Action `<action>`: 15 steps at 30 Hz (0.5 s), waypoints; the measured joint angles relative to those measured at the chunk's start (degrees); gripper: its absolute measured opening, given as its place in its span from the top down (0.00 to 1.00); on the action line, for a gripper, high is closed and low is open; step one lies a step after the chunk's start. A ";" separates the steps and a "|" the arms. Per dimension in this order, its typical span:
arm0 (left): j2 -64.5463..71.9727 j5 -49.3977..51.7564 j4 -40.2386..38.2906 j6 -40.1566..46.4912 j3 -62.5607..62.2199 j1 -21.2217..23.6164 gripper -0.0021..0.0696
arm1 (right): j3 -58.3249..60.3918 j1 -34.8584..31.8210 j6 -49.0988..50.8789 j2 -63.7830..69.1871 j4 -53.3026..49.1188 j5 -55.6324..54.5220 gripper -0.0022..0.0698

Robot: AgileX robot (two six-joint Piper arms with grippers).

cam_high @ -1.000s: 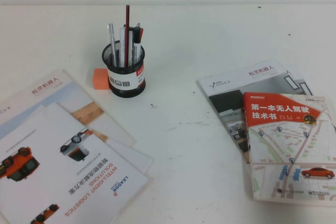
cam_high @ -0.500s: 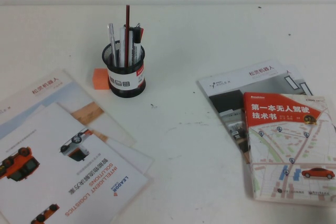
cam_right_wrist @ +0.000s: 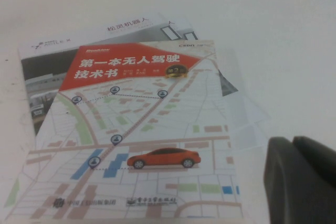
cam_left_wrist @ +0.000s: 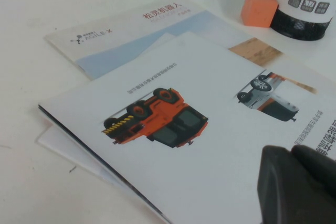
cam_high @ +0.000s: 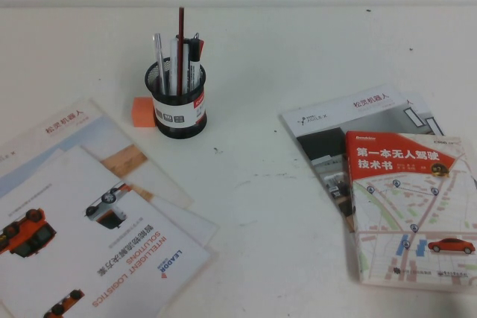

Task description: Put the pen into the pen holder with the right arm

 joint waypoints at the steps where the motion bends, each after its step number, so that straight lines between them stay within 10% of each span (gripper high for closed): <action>1: 0.00 0.00 0.00 0.00 0.00 0.00 0.97 | 0.00 0.14 0.80 0.00 0.00 0.00 1.00; 15: 0.00 0.00 0.00 0.00 0.00 0.00 0.97 | 0.00 0.52 0.30 0.00 0.00 0.10 1.00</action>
